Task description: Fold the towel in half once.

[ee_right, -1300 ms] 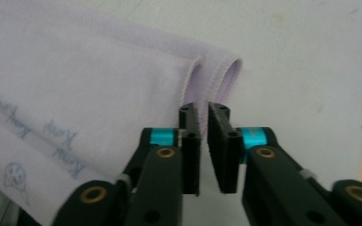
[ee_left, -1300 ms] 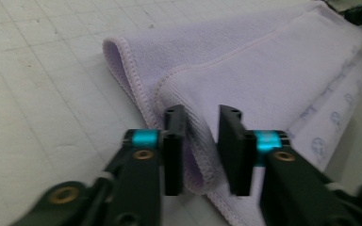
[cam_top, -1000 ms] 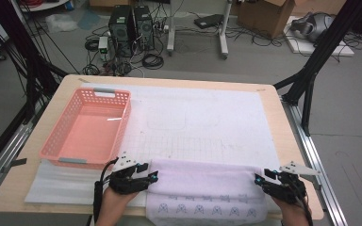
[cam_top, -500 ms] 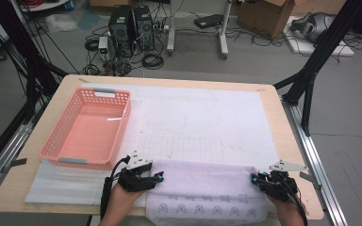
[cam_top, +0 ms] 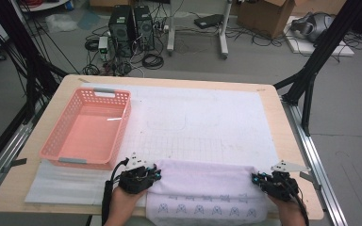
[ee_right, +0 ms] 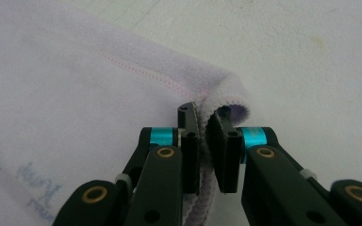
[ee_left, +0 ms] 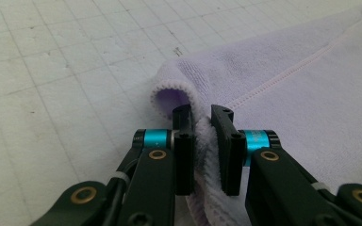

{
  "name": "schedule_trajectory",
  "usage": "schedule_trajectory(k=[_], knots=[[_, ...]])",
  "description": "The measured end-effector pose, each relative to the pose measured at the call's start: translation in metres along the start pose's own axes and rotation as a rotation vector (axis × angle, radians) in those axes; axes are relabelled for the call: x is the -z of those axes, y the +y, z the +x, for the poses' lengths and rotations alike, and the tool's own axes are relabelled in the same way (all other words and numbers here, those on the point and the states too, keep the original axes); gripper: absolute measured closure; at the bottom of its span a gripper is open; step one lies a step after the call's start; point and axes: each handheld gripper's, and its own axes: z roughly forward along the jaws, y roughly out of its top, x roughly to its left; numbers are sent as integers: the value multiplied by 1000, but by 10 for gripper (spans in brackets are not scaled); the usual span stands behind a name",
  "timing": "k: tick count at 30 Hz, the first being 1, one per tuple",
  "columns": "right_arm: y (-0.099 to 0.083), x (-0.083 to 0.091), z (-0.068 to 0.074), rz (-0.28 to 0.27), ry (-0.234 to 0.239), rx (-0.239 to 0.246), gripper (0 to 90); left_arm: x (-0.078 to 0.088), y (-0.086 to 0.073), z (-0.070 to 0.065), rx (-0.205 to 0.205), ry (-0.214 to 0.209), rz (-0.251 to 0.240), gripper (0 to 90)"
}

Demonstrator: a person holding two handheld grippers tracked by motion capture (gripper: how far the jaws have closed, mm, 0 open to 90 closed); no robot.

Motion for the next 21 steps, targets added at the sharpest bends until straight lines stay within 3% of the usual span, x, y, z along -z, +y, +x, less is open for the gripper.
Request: schedule_trajectory(k=[5,8,12,18,21], knots=[[-1,1,2,-19,-13,8,843,3,2,1,6,-8,-29,815],[1,2,0,-43,-15,4,846,7,10,4,15,-22,-76,821],[6,4,-3,-82,-3,-9,848,8,22,11,31,-28,-104,821],[30,-3,-15,-130,8,-20,847,-2,50,33,70,10,-121,832],[49,-11,-21,-144,0,-16,848,-6,67,38,50,39,-117,834]])
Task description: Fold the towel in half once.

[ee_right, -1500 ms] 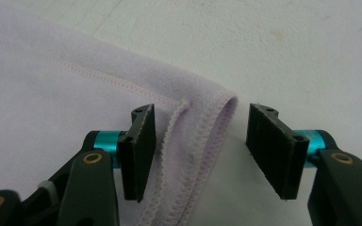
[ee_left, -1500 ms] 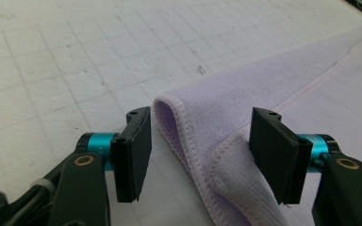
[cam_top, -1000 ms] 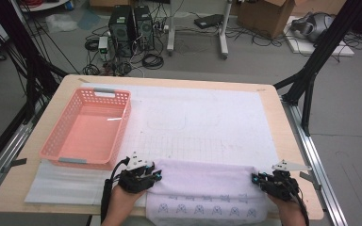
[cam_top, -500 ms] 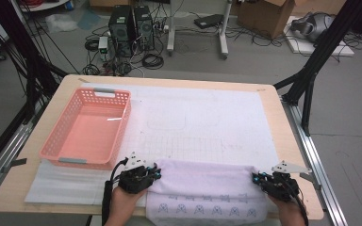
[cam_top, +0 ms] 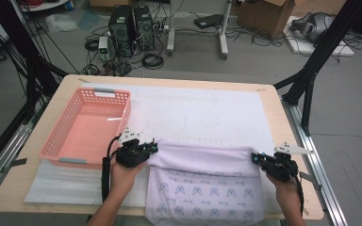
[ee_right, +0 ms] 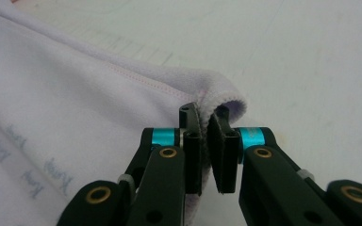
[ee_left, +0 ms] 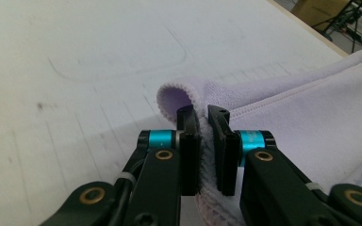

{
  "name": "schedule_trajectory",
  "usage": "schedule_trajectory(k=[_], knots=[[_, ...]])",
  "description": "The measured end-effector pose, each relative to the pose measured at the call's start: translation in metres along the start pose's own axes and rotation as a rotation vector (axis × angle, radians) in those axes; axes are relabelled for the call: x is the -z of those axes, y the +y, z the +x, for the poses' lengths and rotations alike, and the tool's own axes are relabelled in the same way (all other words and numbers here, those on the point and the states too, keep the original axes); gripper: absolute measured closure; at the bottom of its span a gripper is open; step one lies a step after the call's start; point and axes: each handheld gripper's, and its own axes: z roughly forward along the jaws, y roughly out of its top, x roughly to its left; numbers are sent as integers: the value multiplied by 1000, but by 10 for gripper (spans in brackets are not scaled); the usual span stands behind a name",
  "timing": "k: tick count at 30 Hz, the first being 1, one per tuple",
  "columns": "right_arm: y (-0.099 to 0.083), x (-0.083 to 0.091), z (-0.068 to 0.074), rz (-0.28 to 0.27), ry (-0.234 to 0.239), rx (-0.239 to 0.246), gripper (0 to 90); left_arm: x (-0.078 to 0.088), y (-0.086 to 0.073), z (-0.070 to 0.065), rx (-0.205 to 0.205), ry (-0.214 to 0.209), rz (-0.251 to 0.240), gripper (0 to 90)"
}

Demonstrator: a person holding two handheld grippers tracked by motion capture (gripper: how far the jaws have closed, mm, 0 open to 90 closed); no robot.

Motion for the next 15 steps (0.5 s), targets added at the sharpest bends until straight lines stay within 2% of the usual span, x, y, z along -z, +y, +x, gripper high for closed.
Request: schedule_trajectory(k=[2,3,7,10,12,14,15], knots=[[12,-7,-3,-4,-12,10,848,-5,8,3,-1,13,-2,834],[17,-10,-6,-6,-18,12,848,-7,11,5,11,15,-4,835],[35,-20,-18,-27,-23,-19,848,-19,24,14,35,38,-20,835],[48,-30,-23,-20,-54,5,847,-29,35,18,38,63,-25,835],[56,-36,-26,-14,-72,9,847,-35,39,22,47,69,-31,835],[61,-42,-30,-9,-87,-4,847,-42,38,24,64,78,-22,835],[61,-45,-32,-9,-91,-18,847,-45,37,24,60,83,-8,834]])
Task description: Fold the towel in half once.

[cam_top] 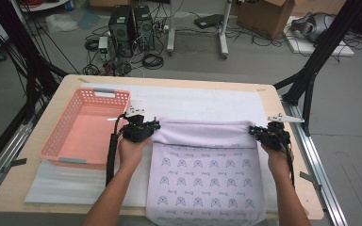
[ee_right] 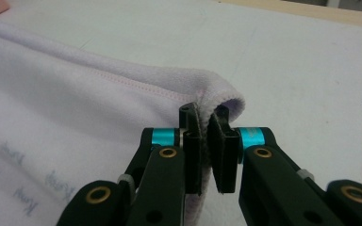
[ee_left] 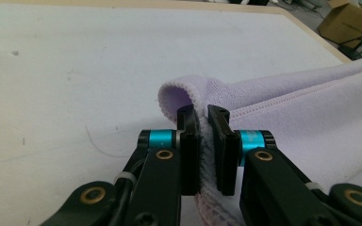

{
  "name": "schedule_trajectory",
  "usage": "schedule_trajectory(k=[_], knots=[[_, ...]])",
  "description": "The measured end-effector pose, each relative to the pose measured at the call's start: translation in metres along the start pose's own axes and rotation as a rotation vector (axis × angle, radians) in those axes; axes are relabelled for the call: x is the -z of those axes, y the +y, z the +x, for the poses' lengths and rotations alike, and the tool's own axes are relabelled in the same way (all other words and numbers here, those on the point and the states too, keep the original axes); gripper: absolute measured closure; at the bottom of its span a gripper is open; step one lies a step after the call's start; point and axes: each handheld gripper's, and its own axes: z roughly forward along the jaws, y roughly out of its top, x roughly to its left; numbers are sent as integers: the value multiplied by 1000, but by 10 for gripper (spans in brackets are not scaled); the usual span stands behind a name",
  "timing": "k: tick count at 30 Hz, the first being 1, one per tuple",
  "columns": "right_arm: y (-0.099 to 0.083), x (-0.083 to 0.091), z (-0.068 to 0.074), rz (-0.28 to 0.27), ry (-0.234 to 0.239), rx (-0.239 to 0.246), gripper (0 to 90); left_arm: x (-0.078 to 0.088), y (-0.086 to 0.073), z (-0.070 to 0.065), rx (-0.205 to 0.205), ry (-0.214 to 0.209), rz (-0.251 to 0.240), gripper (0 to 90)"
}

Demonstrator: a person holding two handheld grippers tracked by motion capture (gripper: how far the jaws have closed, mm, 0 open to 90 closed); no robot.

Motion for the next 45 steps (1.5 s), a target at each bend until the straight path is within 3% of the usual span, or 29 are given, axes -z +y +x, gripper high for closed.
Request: schedule_trajectory(k=[3,5,6,8,9,12,15,17,19,21,23,24,25,27,29,33,38,41,45], knots=[[-4,-12,-2,45,-15,-24,846,-6,-6,-1,-13,6,30,832],[-7,-18,-4,66,-23,-32,840,-9,-11,0,0,2,39,818],[-8,-21,-4,73,-21,-51,820,-9,-14,1,3,-1,37,789],[-10,-22,-5,83,-23,-77,713,-8,-18,1,-5,10,35,649],[-11,-21,-6,76,-20,-86,646,-5,-19,2,-10,3,23,585],[-12,-11,-10,47,8,-123,578,3,-22,1,-20,1,10,542],[-15,0,-10,36,25,-109,580,4,-26,-1,-45,-11,75,534],[-18,4,-8,42,35,-104,580,2,-29,-3,-62,-15,99,552],[-22,8,-8,33,28,-95,577,2,-34,-3,-44,-9,92,586],[-25,10,-8,25,45,-114,576,-2,-40,-2,-25,-13,134,612],[-28,6,-8,55,67,-119,573,-1,-41,-4,-58,-5,137,645],[-29,4,-6,76,72,-112,582,0,-42,-6,-55,-14,132,704],[-31,2,-5,93,76,-100,633,1,-43,-7,-60,-13,129,773],[-34,-1,-3,125,81,-55,839,1,-45,-7,-69,-12,153,824],[-37,0,-3,132,78,-39,873,6,-47,-8,-63,-19,110,838],[-43,13,-7,93,95,-73,878,19,-53,-10,-62,-50,63,839],[-50,37,-1,60,111,-26,878,36,-65,-12,-65,-131,6,832],[-58,50,3,41,121,-5,877,46,-72,-12,-61,-151,5,831],[-74,62,7,43,141,-21,877,59,-81,-16,-67,-170,8,832]])
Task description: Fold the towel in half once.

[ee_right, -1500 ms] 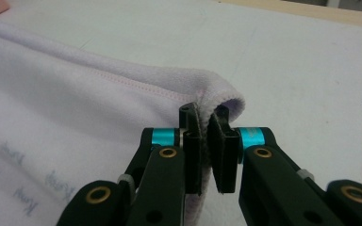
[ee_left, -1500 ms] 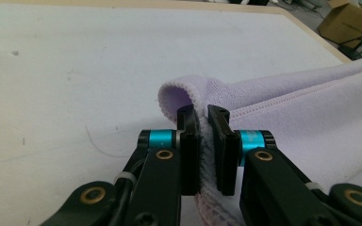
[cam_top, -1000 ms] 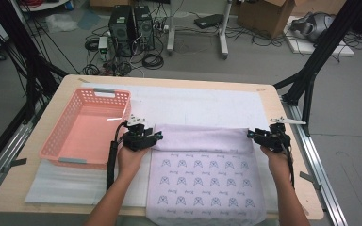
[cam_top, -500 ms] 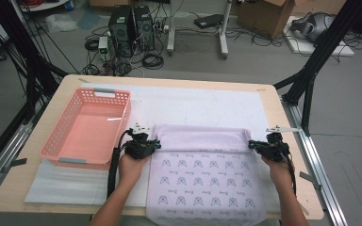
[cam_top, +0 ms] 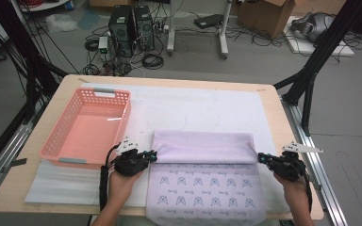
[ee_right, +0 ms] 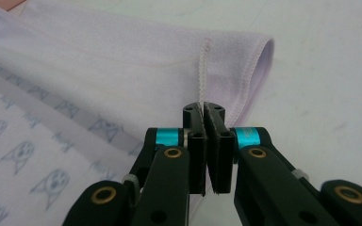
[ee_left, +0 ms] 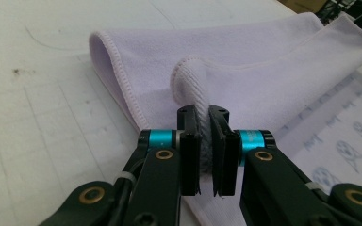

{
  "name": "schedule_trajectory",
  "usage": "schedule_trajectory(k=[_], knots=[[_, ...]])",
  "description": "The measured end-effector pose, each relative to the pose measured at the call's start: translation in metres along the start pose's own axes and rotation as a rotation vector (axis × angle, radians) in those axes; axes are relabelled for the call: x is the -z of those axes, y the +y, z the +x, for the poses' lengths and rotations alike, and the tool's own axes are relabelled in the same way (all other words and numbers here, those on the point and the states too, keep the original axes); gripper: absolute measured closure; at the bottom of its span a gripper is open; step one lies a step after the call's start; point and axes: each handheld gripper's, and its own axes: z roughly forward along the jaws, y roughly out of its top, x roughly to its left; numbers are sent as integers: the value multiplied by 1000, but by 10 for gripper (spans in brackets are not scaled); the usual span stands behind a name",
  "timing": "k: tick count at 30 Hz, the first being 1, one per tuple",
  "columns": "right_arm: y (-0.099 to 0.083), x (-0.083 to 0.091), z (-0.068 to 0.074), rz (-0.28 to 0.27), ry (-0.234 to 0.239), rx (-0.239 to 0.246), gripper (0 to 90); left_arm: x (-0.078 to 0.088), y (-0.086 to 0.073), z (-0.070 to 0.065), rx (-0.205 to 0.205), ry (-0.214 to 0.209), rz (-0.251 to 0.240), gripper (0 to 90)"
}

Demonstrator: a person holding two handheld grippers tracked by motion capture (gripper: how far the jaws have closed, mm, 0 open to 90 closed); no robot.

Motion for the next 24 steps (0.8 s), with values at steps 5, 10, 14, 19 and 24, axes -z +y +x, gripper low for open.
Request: schedule_trajectory(k=[5,10,14,19,24], knots=[[-16,10,9,8,2,11,878,12,-10,-12,-21,-25,34,833],[-27,20,16,36,9,10,877,20,-20,-17,-19,-46,52,801],[-29,22,20,58,-12,5,721,18,-14,-18,-47,-41,13,544],[-15,17,21,14,-41,-10,596,3,-1,-15,-43,-48,4,495],[-6,-9,19,53,-47,-9,589,-19,-4,-12,-5,-44,118,702]])
